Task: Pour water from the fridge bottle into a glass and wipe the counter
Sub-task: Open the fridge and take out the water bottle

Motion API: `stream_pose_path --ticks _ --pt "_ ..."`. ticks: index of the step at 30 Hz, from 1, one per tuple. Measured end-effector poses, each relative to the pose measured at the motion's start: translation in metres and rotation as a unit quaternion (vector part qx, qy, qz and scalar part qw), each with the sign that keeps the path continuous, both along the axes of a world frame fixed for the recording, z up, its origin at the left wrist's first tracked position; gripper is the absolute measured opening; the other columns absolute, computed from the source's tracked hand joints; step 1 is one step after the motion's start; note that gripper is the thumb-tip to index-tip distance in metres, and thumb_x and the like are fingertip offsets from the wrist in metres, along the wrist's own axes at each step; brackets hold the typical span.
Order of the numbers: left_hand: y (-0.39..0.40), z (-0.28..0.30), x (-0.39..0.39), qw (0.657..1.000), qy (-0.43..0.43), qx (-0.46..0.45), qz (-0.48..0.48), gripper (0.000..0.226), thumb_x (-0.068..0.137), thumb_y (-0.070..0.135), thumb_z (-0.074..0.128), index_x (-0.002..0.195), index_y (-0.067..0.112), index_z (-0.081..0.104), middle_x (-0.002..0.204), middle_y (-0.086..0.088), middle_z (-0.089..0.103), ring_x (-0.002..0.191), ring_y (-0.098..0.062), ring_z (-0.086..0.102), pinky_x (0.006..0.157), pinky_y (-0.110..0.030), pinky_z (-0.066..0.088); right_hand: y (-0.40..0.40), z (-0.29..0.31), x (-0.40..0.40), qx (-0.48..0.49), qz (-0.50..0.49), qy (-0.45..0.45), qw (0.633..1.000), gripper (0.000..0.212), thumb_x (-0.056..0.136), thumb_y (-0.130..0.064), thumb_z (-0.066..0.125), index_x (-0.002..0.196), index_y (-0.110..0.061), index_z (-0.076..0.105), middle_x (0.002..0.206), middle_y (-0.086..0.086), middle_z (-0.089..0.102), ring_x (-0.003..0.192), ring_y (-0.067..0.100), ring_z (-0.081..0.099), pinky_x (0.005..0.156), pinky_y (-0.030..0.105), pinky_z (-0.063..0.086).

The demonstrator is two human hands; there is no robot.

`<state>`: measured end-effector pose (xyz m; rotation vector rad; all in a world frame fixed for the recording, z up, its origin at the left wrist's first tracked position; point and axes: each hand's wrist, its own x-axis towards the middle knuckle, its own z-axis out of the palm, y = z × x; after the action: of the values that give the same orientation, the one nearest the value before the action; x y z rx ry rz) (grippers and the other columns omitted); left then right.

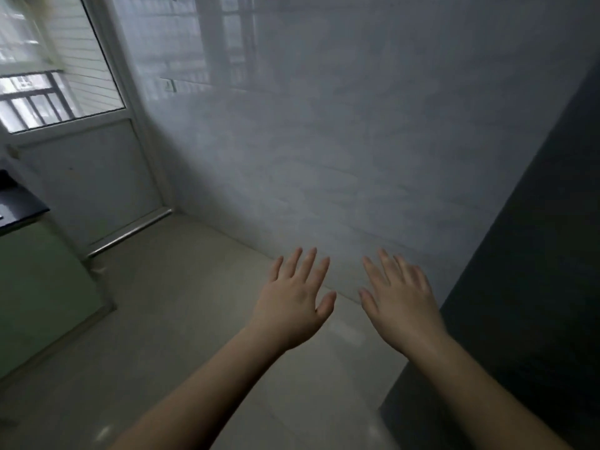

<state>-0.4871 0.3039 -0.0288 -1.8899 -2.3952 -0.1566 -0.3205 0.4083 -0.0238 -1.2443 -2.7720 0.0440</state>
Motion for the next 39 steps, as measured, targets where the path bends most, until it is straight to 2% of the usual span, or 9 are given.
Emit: stream_pose_path --ticks 4,7,12,21,25,29,32,35,39 --pt "0.049 -0.005 -0.001 0.998 0.015 0.0 -0.053 0.079 0.087 0.062 -0.004 0.157 0.027 0.006 0.165 -0.001 0.0 0.152 -0.022 -0.005 0.123 -0.042 -0.001 0.034 -0.006 0.005 0.009 -0.05 0.001 0.999 0.061 0.102 -0.049 0.019 0.155 -0.028 0.0 0.164 0.002 -0.003 0.15 0.024 -0.005 0.119 0.042 -0.005" --pt "0.084 -0.004 -0.006 0.994 0.05 0.028 -0.097 0.072 0.095 0.058 0.01 0.156 0.021 0.02 0.164 -0.006 0.011 0.152 -0.025 0.001 0.122 -0.042 0.001 0.06 -0.007 0.002 0.007 -0.075 0.017 0.997 0.06 0.102 -0.048 0.021 0.155 -0.027 0.002 0.164 0.003 -0.001 0.15 0.025 -0.003 0.119 0.043 -0.005" --pt "0.129 -0.004 -0.012 0.989 0.051 0.021 -0.134 0.074 0.093 0.059 0.003 0.157 0.023 0.01 0.164 -0.002 -0.002 0.151 -0.023 -0.01 0.122 -0.041 -0.005 0.092 -0.008 0.0 -0.015 -0.106 0.021 0.994 0.06 0.102 -0.048 0.02 0.155 -0.028 0.001 0.164 0.003 -0.002 0.15 0.024 -0.001 0.12 0.041 -0.002" --pt "0.202 -0.021 -0.011 0.974 0.018 0.002 -0.226 0.077 0.09 0.059 0.0 0.157 0.024 0.014 0.164 -0.003 0.008 0.152 -0.023 0.001 0.123 -0.041 0.0 0.117 -0.013 0.008 -0.022 -0.198 0.001 0.98 0.06 0.103 -0.047 0.02 0.155 -0.027 -0.001 0.164 0.004 0.0 0.15 0.024 -0.001 0.12 0.041 -0.002" --pt "0.234 -0.026 -0.01 0.956 0.011 0.01 -0.291 0.075 0.092 0.059 0.005 0.156 0.023 0.022 0.163 -0.004 0.017 0.151 -0.025 0.011 0.122 -0.042 0.006 0.123 -0.021 0.008 0.0 -0.265 -0.003 0.964 0.059 0.102 -0.046 0.024 0.156 -0.026 0.01 0.163 0.006 0.011 0.149 0.025 0.008 0.12 0.042 0.004" --pt "0.256 -0.028 -0.017 0.927 0.015 -0.003 -0.374 0.079 0.088 0.059 -0.003 0.157 0.024 0.011 0.164 -0.003 0.009 0.152 -0.024 0.004 0.122 -0.042 0.002 0.122 -0.027 -0.006 0.033 -0.36 -0.015 0.932 0.063 0.094 -0.048 0.019 0.146 -0.022 0.042 0.15 0.01 0.043 0.138 0.031 0.04 0.114 0.048 0.028" --pt "0.268 -0.027 -0.024 0.911 0.004 0.004 -0.413 0.078 0.088 0.059 -0.001 0.157 0.023 0.008 0.164 -0.003 0.013 0.151 -0.025 0.011 0.122 -0.042 0.006 0.119 -0.03 -0.016 0.051 -0.407 -0.029 0.912 0.064 0.091 -0.046 0.019 0.141 -0.019 0.05 0.144 0.011 0.05 0.133 0.032 0.046 0.11 0.05 0.035" --pt "0.281 -0.028 -0.029 0.892 0.014 -0.016 -0.452 0.084 0.082 0.059 -0.011 0.156 0.022 -0.003 0.165 -0.001 0.002 0.152 -0.022 0.0 0.123 -0.041 0.001 0.117 -0.031 -0.022 0.066 -0.444 -0.031 0.893 0.06 0.092 -0.042 0.024 0.139 -0.018 0.053 0.141 0.011 0.054 0.13 0.033 0.049 0.108 0.051 0.038" --pt "0.286 -0.031 -0.02 0.865 0.013 -0.023 -0.501 0.087 0.083 0.06 -0.009 0.157 0.017 0.003 0.165 -0.004 0.005 0.152 -0.023 0.004 0.121 -0.041 0.002 0.113 -0.032 -0.025 0.088 -0.471 -0.047 0.877 0.058 0.093 -0.04 0.026 0.137 -0.015 0.054 0.139 0.011 0.055 0.13 0.031 0.049 0.108 0.052 0.039"
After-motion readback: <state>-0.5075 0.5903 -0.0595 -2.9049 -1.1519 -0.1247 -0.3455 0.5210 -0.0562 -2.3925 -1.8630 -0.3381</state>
